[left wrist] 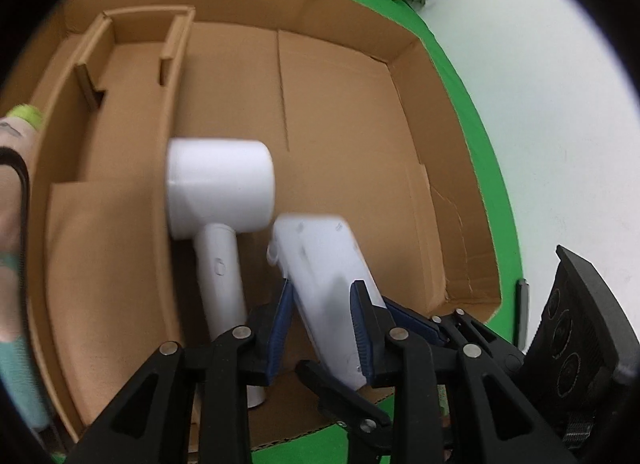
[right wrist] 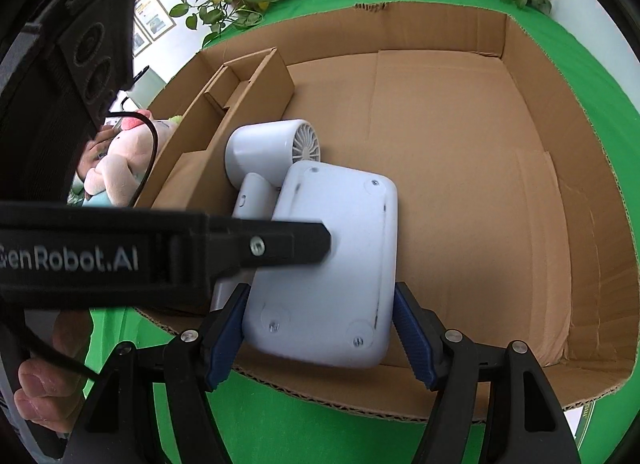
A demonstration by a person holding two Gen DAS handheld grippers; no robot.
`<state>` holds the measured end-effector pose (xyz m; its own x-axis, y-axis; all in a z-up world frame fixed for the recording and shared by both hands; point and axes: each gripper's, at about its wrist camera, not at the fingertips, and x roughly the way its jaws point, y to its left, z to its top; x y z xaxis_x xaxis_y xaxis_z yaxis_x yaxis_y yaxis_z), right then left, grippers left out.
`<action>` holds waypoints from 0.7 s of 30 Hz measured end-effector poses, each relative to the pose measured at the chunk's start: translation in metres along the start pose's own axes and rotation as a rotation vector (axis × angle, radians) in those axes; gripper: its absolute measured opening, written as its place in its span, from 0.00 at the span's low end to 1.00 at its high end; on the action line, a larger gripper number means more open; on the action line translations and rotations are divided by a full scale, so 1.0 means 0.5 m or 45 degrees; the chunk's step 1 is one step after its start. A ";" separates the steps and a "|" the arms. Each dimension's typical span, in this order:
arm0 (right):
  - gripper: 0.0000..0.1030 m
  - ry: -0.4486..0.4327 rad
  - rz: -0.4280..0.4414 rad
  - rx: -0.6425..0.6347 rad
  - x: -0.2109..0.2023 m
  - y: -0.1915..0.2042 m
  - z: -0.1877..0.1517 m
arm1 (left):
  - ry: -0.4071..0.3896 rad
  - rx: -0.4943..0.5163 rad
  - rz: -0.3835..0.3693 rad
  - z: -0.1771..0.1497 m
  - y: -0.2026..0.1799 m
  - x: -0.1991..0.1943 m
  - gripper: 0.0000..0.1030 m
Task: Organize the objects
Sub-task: 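Lower the white case beside the hair dryer and open the left gripper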
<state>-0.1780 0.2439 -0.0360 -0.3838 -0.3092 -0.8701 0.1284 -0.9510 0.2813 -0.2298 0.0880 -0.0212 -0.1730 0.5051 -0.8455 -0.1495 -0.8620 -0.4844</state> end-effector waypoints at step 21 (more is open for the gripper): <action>0.50 0.033 -0.022 0.041 0.009 0.013 0.021 | -0.188 0.034 -0.005 -0.062 0.057 -0.155 0.27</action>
<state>-0.1887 0.2365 -0.0338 -0.3616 -0.2927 -0.8852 0.0924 -0.9560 0.2784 -0.1905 0.0230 0.0234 -0.3132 0.5112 -0.8004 -0.1758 -0.8594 -0.4801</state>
